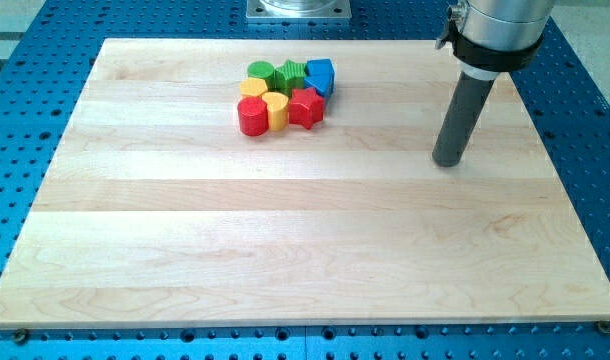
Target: Separate the blue blocks from the other blocks
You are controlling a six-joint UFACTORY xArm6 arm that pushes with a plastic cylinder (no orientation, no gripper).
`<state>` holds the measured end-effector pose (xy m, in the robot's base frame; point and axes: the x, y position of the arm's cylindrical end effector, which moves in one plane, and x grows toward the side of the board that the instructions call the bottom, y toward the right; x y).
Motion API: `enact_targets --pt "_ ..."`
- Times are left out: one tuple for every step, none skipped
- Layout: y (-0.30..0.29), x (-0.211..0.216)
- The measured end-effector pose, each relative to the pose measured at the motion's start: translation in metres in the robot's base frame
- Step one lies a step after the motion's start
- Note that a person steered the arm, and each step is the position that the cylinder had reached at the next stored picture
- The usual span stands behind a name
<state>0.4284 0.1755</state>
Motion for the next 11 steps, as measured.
enact_targets --pt "0.000 0.000" --pt "0.000 0.001" --pt "-0.003 -0.002" --pt "-0.124 -0.009" --pt "-0.222 0.009" --pt "-0.233 -0.016" --pt "-0.229 -0.092" --pt "-0.224 -0.155" --pt "-0.276 -0.129" --pt "-0.282 -0.128" --pt "-0.308 -0.111"
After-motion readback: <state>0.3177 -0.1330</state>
